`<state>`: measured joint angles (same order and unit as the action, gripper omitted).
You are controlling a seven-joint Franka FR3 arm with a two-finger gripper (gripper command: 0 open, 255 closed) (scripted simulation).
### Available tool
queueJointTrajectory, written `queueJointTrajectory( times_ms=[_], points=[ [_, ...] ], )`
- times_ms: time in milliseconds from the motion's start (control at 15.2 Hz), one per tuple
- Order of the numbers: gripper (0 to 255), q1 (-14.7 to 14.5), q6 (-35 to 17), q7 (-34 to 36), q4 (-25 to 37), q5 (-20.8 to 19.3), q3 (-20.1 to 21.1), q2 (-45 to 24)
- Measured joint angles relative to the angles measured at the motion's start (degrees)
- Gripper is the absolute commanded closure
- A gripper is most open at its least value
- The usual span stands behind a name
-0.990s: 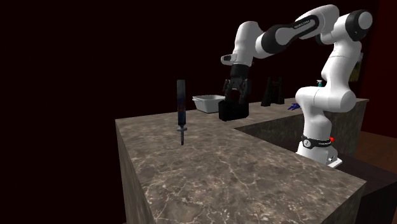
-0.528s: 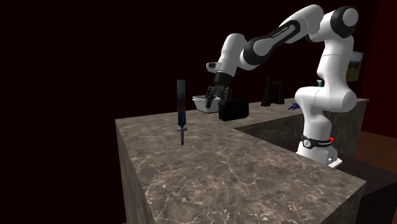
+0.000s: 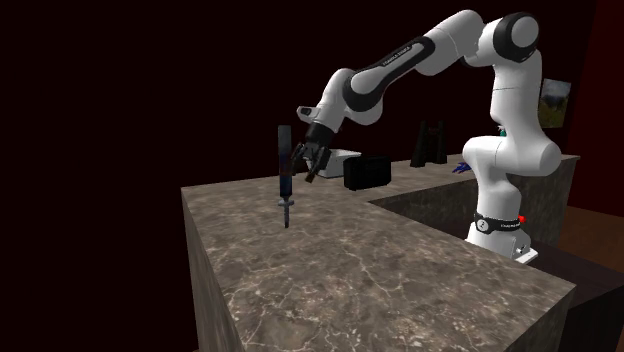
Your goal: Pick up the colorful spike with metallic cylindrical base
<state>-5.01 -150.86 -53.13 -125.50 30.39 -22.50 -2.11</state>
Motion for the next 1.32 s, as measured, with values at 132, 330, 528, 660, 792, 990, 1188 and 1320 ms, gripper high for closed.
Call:
queueJointTrajectory(
  times_ms=[132,330,528,660,792,990,1188,1320],
  points=[
    [0,0.5,-1.0,-4.3,2.5,5.0,0.4,-3.2],
    [0,0.9,-2.4,-7.6,2.9,8.6,1.0,-5.2],
    [0,1.4,-3.6,-10.2,2.9,11.6,1.7,-7.0],
    [255,1.6,-4.2,-11.5,2.6,13.0,2.0,-7.5],
    [255,1.7,-4.3,-11.9,2.5,13.3,2.1,-7.6],
    [255,1.7,-4.3,-12.0,2.6,13.4,2.1,-7.7],
    [255,1.7,-4.3,-12.0,2.6,13.4,2.2,-7.7],
    [255,1.7,-4.4,-11.9,2.5,13.4,2.2,-7.6]
  ],
)
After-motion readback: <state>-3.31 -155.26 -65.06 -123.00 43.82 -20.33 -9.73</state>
